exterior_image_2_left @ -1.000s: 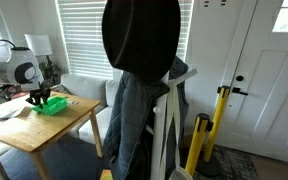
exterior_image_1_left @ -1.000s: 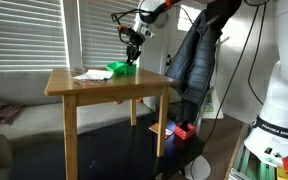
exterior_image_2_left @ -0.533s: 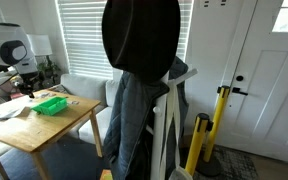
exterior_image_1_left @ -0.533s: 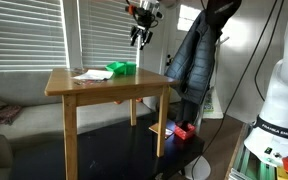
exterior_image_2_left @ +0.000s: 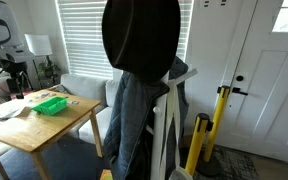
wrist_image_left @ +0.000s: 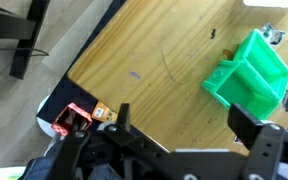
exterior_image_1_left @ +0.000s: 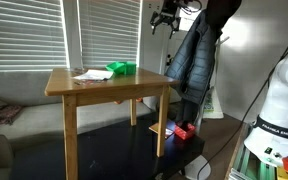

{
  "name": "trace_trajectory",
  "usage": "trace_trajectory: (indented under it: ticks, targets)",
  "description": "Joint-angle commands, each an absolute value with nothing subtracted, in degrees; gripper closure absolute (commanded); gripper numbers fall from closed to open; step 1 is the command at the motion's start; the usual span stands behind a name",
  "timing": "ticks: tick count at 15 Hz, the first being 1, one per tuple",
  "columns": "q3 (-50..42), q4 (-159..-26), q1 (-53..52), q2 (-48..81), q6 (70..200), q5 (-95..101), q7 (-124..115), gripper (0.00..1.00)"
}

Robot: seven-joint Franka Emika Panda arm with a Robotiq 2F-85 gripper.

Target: Pick up the green lunch box and put it on the table

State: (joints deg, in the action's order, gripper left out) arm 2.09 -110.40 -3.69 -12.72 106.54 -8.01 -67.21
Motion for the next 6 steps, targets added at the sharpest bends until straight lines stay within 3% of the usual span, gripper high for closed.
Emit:
trace_trajectory:
  ticks: [1, 2, 6]
  targets:
    - [0.0, -117.8, -1.4, -21.3, 100.9, -7.6, -52.0, 0.0]
    - [2.2, -113.2, -0.9, -16.6, 102.5, -8.1, -58.7, 0.0]
    - [1.2, -116.6, 0.4, -20.4, 101.0, -8.3, -52.7, 0.0]
